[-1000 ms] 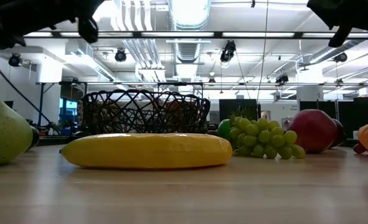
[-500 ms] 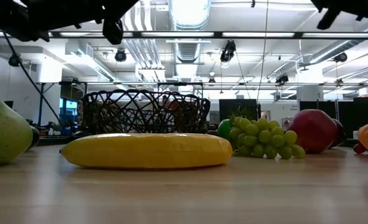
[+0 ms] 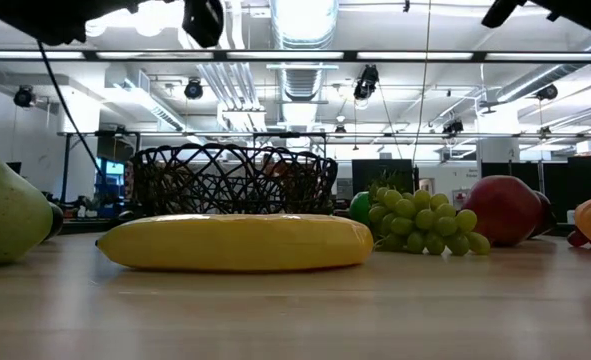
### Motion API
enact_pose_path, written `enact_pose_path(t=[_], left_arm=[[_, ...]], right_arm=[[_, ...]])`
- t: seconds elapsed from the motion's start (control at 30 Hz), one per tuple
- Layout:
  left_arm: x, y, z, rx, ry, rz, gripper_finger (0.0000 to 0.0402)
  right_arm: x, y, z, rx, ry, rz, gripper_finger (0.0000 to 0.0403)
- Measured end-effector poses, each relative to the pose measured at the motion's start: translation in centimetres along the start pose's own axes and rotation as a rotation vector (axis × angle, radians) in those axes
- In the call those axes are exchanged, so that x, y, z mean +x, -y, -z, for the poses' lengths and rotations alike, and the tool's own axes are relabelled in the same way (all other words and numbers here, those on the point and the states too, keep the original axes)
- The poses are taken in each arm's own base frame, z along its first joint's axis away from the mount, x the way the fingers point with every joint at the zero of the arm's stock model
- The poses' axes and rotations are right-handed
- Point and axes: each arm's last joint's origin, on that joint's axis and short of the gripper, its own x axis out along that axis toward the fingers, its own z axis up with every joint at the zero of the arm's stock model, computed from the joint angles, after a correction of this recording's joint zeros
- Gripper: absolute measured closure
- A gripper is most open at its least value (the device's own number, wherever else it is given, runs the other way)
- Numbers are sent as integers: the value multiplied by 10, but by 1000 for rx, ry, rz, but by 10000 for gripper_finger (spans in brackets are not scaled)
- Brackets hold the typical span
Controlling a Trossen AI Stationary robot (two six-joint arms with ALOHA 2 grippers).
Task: Build produce basket
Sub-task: Put the banana into the black wire basket
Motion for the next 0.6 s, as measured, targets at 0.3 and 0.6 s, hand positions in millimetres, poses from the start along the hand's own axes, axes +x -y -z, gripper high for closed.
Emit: enact_pose_path(t=[0.3,0.6], left_arm=[[24,15,16,-13,-61,-1,391],[47,28,36,-139,-484,-181,392]], right_arm=[[9,-9,15,-23,93,-139,394],[12,-12,25,-26,83,-156,394]])
